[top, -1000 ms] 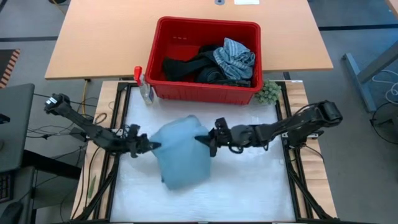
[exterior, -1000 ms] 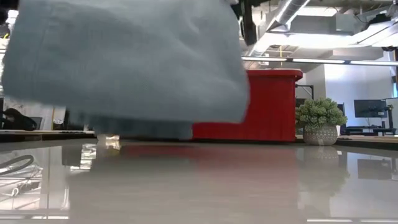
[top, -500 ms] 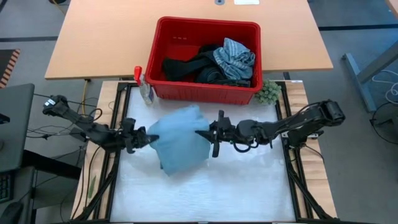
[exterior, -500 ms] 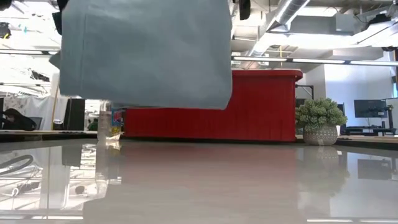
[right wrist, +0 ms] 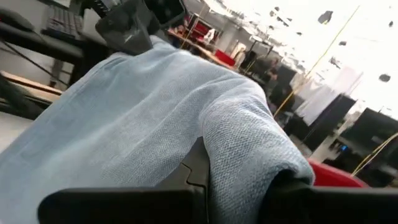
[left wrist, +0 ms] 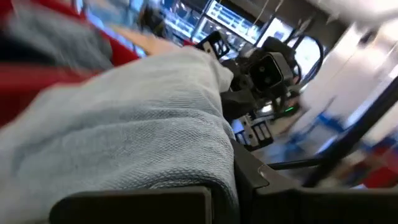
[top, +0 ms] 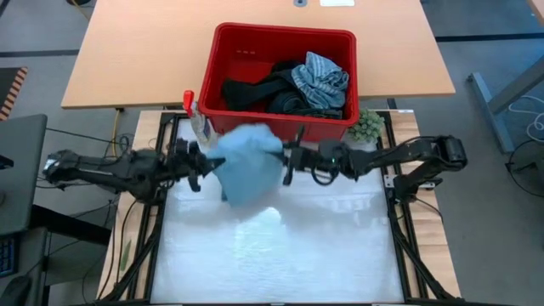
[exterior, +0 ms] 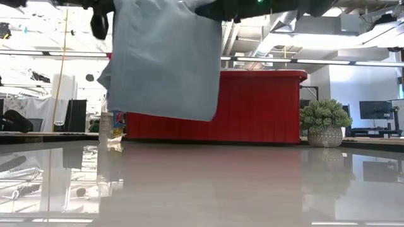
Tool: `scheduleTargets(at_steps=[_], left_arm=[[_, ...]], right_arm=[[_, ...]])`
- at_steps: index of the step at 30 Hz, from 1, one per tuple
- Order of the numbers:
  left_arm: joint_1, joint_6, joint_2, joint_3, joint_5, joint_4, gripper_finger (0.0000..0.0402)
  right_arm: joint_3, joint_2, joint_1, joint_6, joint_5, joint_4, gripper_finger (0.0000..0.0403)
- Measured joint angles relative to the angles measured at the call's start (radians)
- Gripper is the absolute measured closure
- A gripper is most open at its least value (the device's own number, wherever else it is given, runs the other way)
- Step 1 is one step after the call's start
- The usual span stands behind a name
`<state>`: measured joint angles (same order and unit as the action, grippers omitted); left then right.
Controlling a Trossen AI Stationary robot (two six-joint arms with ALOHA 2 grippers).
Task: Fold laundry
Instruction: Fold the blue pants from the red laundry bin
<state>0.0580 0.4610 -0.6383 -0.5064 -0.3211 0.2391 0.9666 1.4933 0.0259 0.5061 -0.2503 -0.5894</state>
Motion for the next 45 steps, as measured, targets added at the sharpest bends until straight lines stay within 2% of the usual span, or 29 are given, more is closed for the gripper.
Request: scheduleTargets(at_steps=[3, 7, 10, 12, 15, 21, 25, 29, 32, 35, 38, 42, 45], left_arm=[[-0.107, -0.200, -0.004, -0.064, 0.081, -0.082, 0.0401], [-0.182, -0.446, -0.003, -0.092, 0.114, -0.153, 0.0401], [-0.187, -0.488, -0.019, -0.078, 0.141, -0.209, 0.0401], [-0.163, -0.446, -0.037, -0.051, 0.158, -0.216, 0.0401], [-0.072, -0.376, -0.082, 0.015, 0.141, -0.136, 0.0401], [0.235, -0.217, -0.256, 0.131, -0.046, 0.188, 0.0401], [0.430, -0.164, -0.424, 0.103, -0.189, 0.379, 0.0401], [0.550, -0.045, -0.657, 0.029, -0.262, 0.457, 0.0401], [0.591, -0.032, -0.800, -0.050, -0.296, 0.480, 0.0401], [0.596, -0.043, -0.877, -0.127, -0.290, 0.469, 0.0401], [0.592, -0.075, -0.898, -0.172, -0.291, 0.462, 0.0401], [0.584, -0.097, -0.892, -0.199, -0.296, 0.441, 0.0401], [0.580, -0.098, -0.892, -0.205, -0.294, 0.432, 0.0401]], right_arm=[[0.002, 0.000, 0.058, 0.062, 0.042, -0.006, 0.0338], [0.002, 0.000, 0.081, 0.184, 0.044, -0.005, 0.0338], [-0.013, 0.000, 0.071, 0.218, 0.044, 0.036, 0.0338], [-0.055, 0.000, 0.052, 0.232, 0.039, 0.047, 0.0338], [-0.127, 0.001, -0.014, 0.207, -0.041, 0.057, 0.0338], [-0.251, -0.001, -0.247, 0.118, -0.218, 0.010, 0.0338], [-0.255, -0.002, -0.404, 0.104, -0.371, 0.003, 0.0338], [-0.256, -0.001, -0.491, -0.060, -0.377, 0.054, 0.0338], [-0.256, -0.001, -0.534, -0.133, -0.385, 0.117, 0.0333], [-0.255, -0.002, -0.578, -0.163, -0.394, 0.160, 0.0271], [-0.223, -0.032, -0.617, -0.337, -0.420, 0.307, 0.0185], [-0.146, -0.113, -0.675, -0.609, -0.410, 0.669, 0.0095], [-0.070, -0.166, -0.740, -0.811, -0.350, 0.998, 0.0052]])
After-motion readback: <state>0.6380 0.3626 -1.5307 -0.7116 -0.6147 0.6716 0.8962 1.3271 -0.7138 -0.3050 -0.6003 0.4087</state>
